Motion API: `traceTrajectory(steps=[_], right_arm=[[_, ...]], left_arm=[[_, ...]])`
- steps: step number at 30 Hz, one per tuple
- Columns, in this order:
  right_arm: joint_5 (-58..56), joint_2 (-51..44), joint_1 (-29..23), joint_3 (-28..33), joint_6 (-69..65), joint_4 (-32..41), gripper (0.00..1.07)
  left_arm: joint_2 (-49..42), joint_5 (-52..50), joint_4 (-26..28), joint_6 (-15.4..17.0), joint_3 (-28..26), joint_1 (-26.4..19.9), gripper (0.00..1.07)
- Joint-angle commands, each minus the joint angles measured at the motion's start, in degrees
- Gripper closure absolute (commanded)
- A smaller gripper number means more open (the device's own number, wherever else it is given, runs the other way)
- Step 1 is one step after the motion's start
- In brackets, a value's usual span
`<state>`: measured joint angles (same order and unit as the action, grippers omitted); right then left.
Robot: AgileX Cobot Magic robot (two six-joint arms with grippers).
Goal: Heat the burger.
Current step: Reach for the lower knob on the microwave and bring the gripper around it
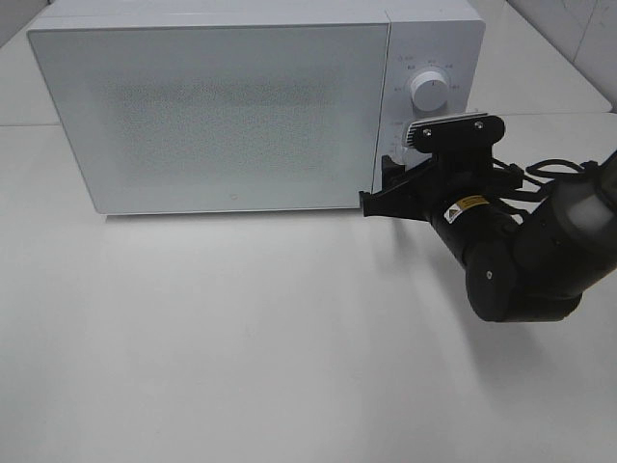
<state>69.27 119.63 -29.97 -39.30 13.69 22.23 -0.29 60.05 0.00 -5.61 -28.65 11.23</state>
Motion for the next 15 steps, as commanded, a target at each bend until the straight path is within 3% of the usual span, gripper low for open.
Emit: traceTrajectory(steps=[1,15], right_arm=[[7.6,-0.3,0.1,0.5,1.0,-0.1,0.42],[8.9,-0.3,0.1,1.8,0.2,-0.3,0.42]], left_arm=[[-1.2,-0.8,0.3,0.2,0.2,-0.1,1.06],[-1.2,-0.8,0.3,0.2,0.2,-0.1,1.06]])
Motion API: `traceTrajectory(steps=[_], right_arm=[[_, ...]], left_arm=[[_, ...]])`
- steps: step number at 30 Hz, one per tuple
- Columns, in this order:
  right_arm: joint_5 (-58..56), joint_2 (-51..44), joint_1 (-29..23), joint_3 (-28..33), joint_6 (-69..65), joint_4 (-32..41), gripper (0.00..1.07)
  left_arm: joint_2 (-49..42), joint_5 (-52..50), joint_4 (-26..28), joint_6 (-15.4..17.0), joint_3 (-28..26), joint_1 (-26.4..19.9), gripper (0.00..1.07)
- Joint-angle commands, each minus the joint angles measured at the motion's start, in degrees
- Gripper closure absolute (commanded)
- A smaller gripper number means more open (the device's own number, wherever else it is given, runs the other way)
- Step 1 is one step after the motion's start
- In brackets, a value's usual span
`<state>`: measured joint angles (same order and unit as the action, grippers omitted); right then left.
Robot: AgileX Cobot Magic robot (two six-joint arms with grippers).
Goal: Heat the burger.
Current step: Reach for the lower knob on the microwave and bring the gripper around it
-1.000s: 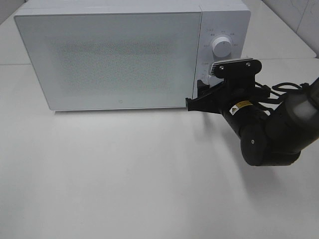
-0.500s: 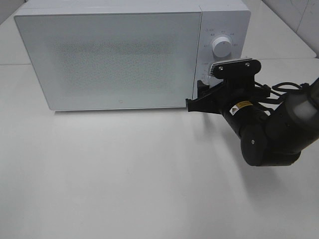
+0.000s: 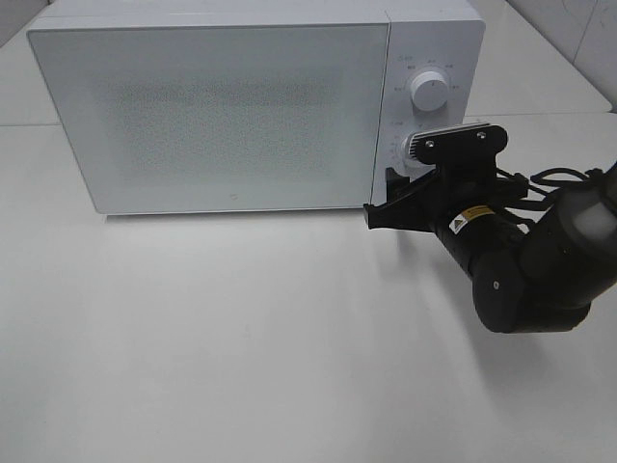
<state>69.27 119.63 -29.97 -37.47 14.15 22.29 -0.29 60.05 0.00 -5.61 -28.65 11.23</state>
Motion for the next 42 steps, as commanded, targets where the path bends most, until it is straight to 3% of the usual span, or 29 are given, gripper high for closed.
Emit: traceTrajectory(steps=[1,24,42], right_arm=[[8.9,-0.3,0.1,0.0,-0.2,-0.4,0.42],[6.8,-2.6,0.1,-2.3,0.4,-1.1,0.42],[1.0,-2.3,0.1,-3.6,1.9,2.6,0.42]], left_arm=[[-1.2,-0.8,0.3,0.2,0.2,-0.1,1.06],[-1.2,-0.8,0.3,0.2,0.2,-0.1,1.06],[-1.2,-0.8,0.3,0.2,0.2,-0.1,1.06]])
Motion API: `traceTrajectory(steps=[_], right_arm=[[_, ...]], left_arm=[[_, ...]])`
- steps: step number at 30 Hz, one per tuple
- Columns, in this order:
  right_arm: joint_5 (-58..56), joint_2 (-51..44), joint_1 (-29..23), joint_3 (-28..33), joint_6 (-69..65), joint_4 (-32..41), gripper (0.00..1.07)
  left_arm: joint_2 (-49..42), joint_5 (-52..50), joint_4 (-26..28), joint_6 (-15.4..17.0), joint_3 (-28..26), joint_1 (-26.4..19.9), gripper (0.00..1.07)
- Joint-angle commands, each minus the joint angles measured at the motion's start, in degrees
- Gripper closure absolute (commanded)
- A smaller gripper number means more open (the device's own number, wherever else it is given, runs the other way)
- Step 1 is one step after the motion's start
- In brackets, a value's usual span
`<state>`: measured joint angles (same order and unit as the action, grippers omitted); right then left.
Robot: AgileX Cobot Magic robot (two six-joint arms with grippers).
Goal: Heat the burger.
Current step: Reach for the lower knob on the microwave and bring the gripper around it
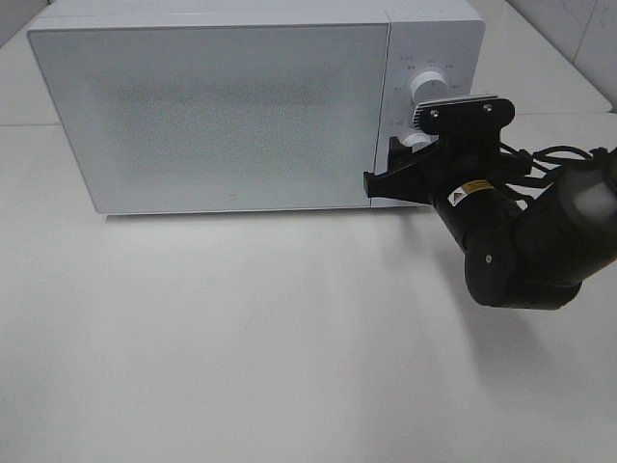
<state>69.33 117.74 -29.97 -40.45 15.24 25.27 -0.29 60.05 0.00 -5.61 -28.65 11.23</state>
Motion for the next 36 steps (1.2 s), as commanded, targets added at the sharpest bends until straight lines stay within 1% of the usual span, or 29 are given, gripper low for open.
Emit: traceTrajectory(steps=[1,36], right_arm=[[1.0,-0.5,0.1,-0.6,0.8,-0.4,0.42],[-3.6,-0.5,0.1,-0.6,0.6,-0.6,0.43]], left_arm=[[-1.2,-0.8,0.3,0.2,0.2,-0.1,1.06],[-1.2,-0.8,0.3,0.2,0.2,-0.1,1.06]])
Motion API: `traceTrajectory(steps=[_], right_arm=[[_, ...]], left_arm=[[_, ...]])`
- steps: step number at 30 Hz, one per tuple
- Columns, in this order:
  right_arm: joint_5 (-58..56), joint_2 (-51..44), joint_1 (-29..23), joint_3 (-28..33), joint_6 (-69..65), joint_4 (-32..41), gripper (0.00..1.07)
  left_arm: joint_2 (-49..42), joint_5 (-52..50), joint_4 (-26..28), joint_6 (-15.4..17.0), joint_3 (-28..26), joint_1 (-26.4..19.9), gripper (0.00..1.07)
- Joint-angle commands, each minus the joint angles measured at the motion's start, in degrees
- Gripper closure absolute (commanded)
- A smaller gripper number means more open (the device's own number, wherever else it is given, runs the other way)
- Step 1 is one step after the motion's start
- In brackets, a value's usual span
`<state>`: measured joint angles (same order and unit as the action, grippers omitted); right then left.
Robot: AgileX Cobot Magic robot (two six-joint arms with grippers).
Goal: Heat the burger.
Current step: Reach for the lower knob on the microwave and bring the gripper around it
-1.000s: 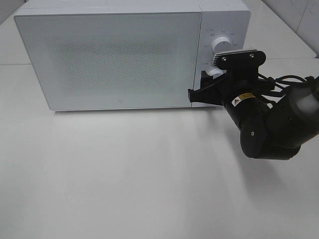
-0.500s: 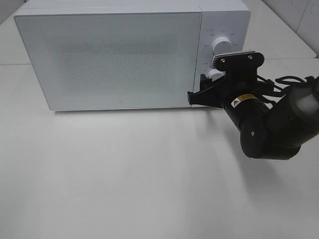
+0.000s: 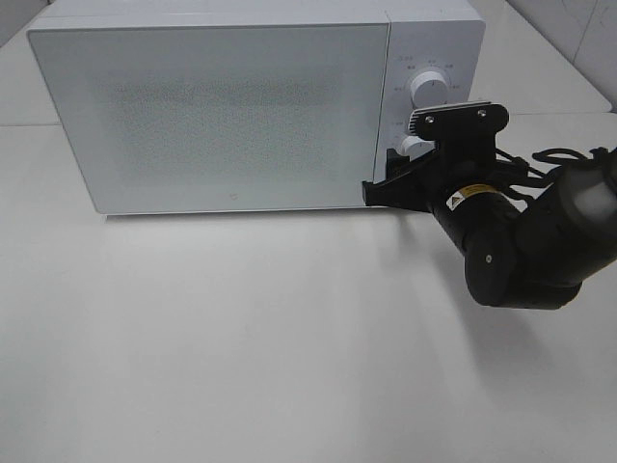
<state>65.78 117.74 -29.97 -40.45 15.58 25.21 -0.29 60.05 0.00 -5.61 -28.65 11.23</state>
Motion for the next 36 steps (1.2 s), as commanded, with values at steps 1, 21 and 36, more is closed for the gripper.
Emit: traceTrajectory(steps=[1,21,36], right_arm=[[-0.1,-0.5,0.1,-0.6,0.3,-0.6,0.43],[1.0,-0.5,0.1,-0.6,0.5,-0.5,1.07],[1.0,-0.5,0.1,-0.6,-18.2,-0.1,1.07]], left_arm=[[-1.2,-0.8,0.3,0.2,0.2,-0.1,1.06],[-1.2,-0.8,0.3,0.2,0.2,-0.1,1.06],[-1.2,-0.8,0.3,0.2,0.2,-0.1,1.06]])
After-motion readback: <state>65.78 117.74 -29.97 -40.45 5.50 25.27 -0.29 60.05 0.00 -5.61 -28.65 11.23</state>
